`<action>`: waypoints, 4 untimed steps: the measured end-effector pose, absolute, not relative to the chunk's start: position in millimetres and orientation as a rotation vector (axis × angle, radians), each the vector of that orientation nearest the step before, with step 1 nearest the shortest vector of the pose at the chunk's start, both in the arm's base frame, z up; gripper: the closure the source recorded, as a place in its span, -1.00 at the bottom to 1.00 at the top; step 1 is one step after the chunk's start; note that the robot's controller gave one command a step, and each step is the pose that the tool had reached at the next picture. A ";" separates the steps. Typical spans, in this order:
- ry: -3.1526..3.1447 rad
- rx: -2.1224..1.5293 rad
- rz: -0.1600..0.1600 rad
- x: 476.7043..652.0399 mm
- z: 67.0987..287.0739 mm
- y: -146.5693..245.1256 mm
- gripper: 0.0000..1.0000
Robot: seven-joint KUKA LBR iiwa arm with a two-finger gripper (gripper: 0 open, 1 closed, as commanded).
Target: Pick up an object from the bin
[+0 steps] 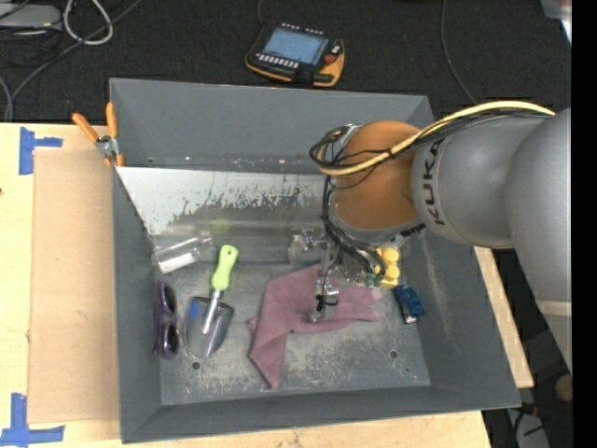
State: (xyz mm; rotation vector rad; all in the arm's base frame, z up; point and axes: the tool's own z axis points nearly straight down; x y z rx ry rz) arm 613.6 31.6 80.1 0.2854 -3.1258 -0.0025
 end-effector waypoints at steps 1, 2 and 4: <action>-3.122 0.299 -0.004 615.0 52.2 27.9 -1.00; -2.938 1.104 -0.007 613.5 96.0 94.3 -1.00; -2.768 1.492 -0.009 596.0 69.6 83.4 1.00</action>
Offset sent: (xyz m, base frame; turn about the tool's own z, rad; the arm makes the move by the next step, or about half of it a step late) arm -0.0007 0.0671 0.0199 -0.5424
